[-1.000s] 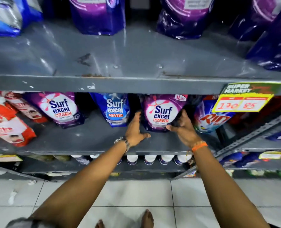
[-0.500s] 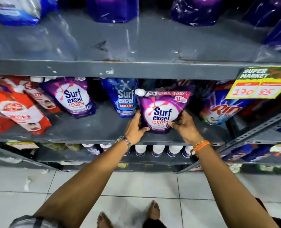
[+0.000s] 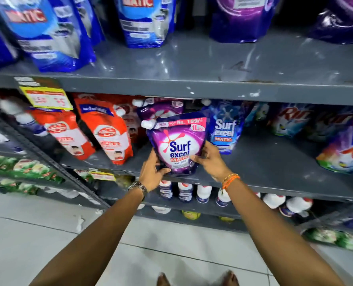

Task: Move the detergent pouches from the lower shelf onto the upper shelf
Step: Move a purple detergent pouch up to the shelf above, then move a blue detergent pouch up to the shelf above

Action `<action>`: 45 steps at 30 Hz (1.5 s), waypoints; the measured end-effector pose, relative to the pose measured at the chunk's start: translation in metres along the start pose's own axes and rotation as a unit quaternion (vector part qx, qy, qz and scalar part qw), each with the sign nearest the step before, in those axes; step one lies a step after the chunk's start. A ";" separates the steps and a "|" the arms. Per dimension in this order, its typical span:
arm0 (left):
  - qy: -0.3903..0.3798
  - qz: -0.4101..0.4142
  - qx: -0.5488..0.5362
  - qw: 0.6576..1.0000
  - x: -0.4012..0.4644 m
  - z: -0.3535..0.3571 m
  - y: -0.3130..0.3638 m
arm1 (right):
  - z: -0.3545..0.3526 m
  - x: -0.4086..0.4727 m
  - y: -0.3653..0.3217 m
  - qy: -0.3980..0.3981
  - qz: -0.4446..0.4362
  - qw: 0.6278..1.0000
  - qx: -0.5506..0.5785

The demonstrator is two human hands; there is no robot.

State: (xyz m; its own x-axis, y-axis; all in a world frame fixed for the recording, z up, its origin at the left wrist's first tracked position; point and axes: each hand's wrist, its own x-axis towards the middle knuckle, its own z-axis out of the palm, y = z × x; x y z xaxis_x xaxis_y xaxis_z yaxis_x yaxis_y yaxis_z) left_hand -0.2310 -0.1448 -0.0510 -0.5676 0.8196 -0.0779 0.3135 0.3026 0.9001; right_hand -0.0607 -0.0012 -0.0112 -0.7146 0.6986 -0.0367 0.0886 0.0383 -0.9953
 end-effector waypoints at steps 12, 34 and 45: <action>0.011 -0.009 0.037 0.999 0.015 -0.080 -0.040 | 0.090 0.039 -0.006 -0.007 0.018 1.000 -0.008; -0.044 0.022 -0.028 0.998 0.048 0.068 0.046 | -0.096 0.054 -0.005 0.099 -0.003 0.995 0.006; 0.032 0.021 -0.010 0.999 0.086 0.132 0.035 | -0.121 0.074 0.025 0.103 -0.007 0.994 0.034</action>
State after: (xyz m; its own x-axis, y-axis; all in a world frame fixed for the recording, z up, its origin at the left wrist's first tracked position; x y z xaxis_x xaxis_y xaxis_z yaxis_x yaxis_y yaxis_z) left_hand -0.1678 0.0006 -0.0827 -0.6016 0.7987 -0.0120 0.3241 0.2577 0.9103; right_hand -0.0270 0.1378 -0.0283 -0.5570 0.8305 -0.0097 0.0275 0.0067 -0.9996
